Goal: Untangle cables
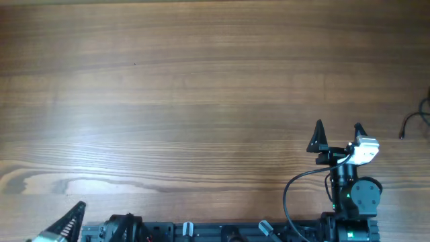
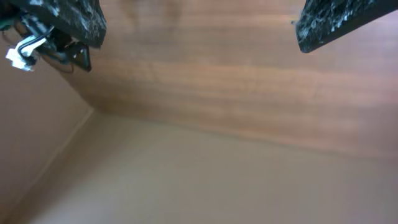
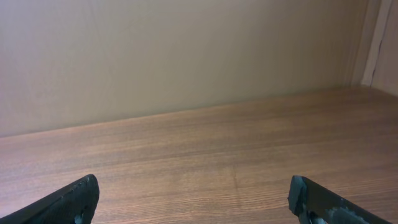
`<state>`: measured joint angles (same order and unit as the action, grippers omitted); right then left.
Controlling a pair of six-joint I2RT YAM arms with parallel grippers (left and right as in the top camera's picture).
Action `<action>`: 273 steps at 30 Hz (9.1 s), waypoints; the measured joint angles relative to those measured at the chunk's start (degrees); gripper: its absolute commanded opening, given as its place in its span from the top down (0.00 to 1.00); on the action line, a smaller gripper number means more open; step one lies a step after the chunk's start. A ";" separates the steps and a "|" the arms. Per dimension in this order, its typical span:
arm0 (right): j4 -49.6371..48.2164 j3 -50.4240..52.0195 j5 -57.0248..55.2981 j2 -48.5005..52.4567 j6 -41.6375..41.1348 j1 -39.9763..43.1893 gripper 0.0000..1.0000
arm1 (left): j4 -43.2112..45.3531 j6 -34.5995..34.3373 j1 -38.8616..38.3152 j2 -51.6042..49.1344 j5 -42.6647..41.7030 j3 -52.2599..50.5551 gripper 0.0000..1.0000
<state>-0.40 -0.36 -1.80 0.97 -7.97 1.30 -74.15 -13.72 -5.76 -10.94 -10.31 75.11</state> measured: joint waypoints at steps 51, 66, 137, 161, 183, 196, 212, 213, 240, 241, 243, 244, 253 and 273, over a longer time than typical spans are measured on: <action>0.00 0.00 -0.20 -0.20 -0.42 0.00 0.00 | 70.27 -2.91 3.43 10.16 13.53 -74.53 0.00; 0.00 0.00 -0.20 -0.20 -0.42 0.00 0.00 | 70.27 -2.91 3.43 10.16 13.53 -74.53 0.00; 0.00 0.02 -0.17 -0.20 -0.42 0.00 0.00 | 70.27 -2.91 3.43 10.16 13.70 -74.53 0.00; 0.00 0.02 -0.20 -0.20 -0.42 0.00 0.00 | 70.27 -2.91 3.43 10.16 13.70 -74.53 0.00; 0.00 0.02 -0.20 -0.20 -0.42 0.00 0.00 | 70.27 -2.91 3.43 10.16 13.70 -74.53 0.00; 0.00 0.02 -0.20 -0.20 -0.42 0.00 0.00 | 70.27 -2.89 3.43 10.16 13.70 -74.53 0.00; 0.00 0.02 -0.20 -0.20 -0.42 0.00 0.00 | 70.27 -2.89 3.43 10.14 13.70 -74.53 0.00; 0.00 0.02 -0.20 -0.20 -0.42 0.00 0.00 | 70.27 -2.89 3.43 10.16 13.73 -74.53 0.00; 0.00 0.00 -0.20 -0.20 -0.42 0.00 0.00 | 70.27 -2.89 3.43 10.16 13.70 -74.53 0.00; 0.00 0.00 -0.17 -0.20 -0.42 0.00 0.00 | 70.27 -2.89 3.43 10.16 13.70 -74.53 0.00; 0.00 0.02 -0.20 -0.20 -0.42 0.00 0.00 | 70.27 -2.89 3.43 10.16 13.70 -74.53 0.00; 0.00 0.00 -0.20 -0.20 -0.42 0.00 0.00 | 70.27 -2.89 3.43 10.16 13.70 -74.53 0.00; 0.00 0.02 -0.20 -0.20 -0.42 0.00 0.01 | 70.27 -2.89 3.43 10.16 13.73 -74.53 0.00; 0.00 0.00 -0.20 -0.20 -0.42 0.00 0.00 | 70.27 -2.89 3.43 10.16 13.70 -74.53 0.00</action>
<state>-0.40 -0.36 -2.00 0.78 -8.38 1.30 -3.88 -16.60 -2.33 -0.78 3.40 0.58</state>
